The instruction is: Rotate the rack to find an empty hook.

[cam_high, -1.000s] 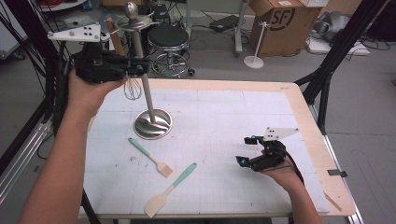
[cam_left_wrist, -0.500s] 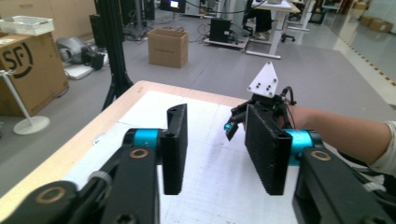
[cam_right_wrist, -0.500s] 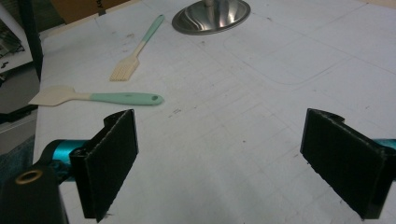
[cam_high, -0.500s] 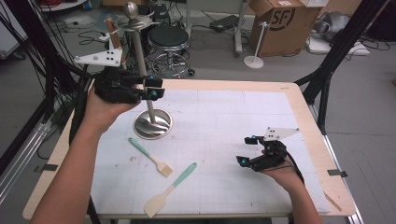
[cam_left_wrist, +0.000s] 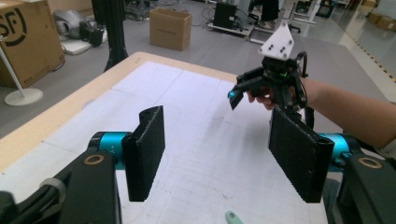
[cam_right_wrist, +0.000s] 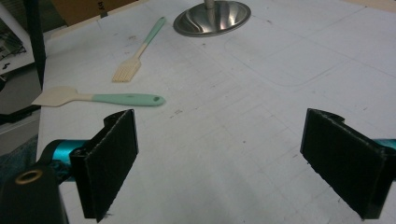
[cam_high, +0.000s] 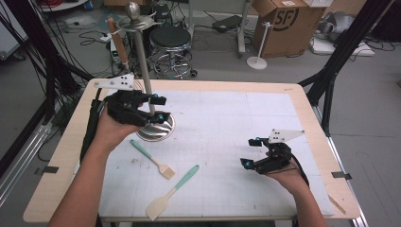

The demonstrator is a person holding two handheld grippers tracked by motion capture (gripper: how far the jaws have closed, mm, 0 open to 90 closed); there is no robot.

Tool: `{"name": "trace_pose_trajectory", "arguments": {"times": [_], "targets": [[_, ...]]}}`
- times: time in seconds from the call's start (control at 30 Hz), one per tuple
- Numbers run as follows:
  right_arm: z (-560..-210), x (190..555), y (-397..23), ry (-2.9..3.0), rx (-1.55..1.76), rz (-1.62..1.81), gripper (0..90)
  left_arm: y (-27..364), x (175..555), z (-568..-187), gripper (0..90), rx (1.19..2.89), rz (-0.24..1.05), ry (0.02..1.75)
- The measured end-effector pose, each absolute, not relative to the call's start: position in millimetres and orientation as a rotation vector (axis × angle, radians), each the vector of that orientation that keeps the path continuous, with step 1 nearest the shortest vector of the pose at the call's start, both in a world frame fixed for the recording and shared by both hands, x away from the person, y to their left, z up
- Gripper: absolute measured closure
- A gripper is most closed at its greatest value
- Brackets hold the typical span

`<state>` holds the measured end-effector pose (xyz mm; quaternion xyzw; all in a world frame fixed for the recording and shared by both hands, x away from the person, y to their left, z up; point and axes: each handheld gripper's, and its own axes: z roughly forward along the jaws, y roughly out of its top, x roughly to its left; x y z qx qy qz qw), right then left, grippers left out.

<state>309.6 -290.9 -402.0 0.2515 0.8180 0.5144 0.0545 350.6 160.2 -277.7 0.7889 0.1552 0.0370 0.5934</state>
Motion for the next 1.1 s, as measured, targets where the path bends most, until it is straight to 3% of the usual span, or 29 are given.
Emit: {"name": "trace_pose_trajectory", "arguments": {"times": [0.67,1.1], "targets": [[-401.4,308.7,-291.4,2.488,0.761,1.567,11.0,157.9,340.7,-346.2,26.5,1.841,0.054,0.418],[-401.2,308.0,-290.6,2.487,0.750,1.559,11.0,158.2,332.7,-356.0,21.2,1.861,0.077,0.418]]}}
